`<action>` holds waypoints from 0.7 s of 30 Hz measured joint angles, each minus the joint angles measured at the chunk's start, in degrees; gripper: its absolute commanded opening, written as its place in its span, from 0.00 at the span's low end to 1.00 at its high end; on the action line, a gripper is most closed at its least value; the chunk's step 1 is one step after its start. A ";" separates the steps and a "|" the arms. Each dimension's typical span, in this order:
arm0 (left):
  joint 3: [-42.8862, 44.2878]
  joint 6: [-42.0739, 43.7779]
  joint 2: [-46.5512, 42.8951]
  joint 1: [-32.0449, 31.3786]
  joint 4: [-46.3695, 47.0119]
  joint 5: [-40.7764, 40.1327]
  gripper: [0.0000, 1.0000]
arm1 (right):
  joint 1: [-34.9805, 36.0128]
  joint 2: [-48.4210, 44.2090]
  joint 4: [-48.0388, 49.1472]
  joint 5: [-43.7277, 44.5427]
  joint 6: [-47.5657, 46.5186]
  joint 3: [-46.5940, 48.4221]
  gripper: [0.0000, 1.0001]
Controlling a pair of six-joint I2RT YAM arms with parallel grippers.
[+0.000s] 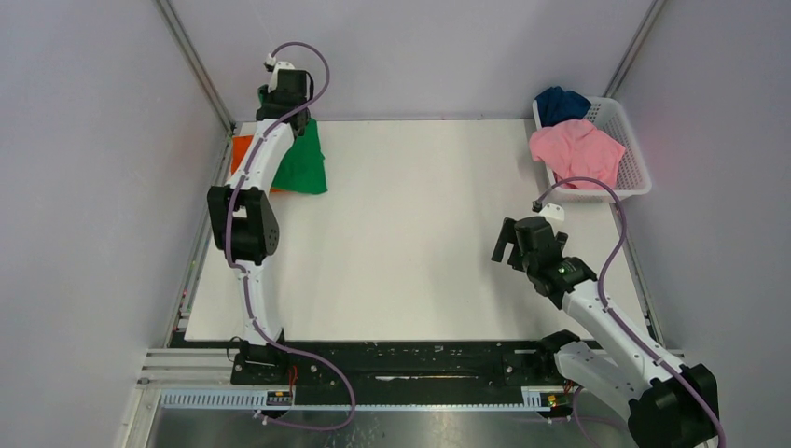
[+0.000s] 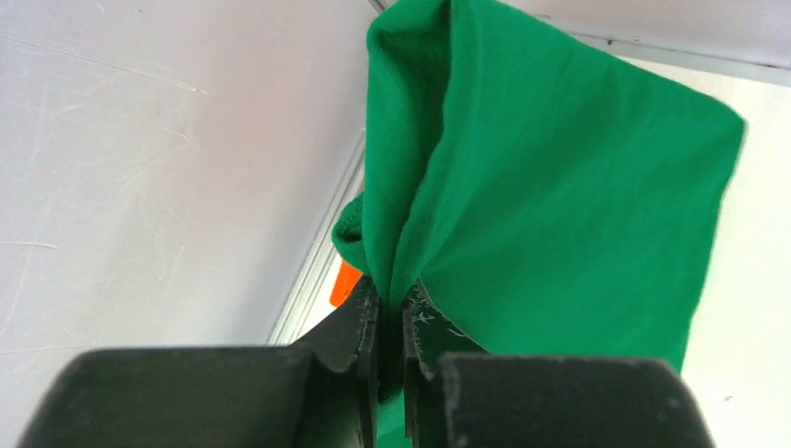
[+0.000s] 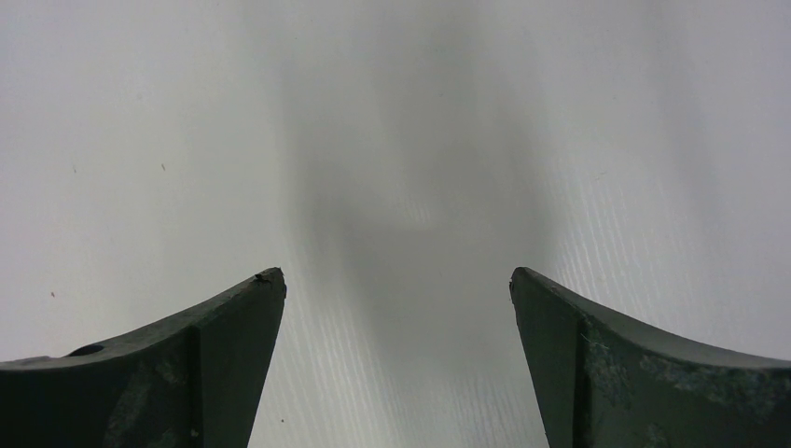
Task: Fold and stack the t-shirts
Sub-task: Put the neatly folded tshirt into the corner of the board with the left arm
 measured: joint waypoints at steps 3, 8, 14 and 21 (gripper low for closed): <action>0.98 1.84 0.00 1.16 0.09 0.48 0.00 | 0.00 0.50 0.07 0.02 -0.04 0.00 1.00; 3.85 3.56 0.02 1.90 -0.07 1.25 0.00 | 0.00 1.38 0.11 0.02 -0.09 0.00 0.99; 5.44 4.79 0.00 2.32 -0.02 2.54 0.00 | 0.00 2.32 0.81 0.04 -0.17 0.00 1.00; 5.44 4.90 0.11 3.80 -0.09 3.74 0.00 | 0.00 4.11 1.33 0.02 -0.22 0.00 0.99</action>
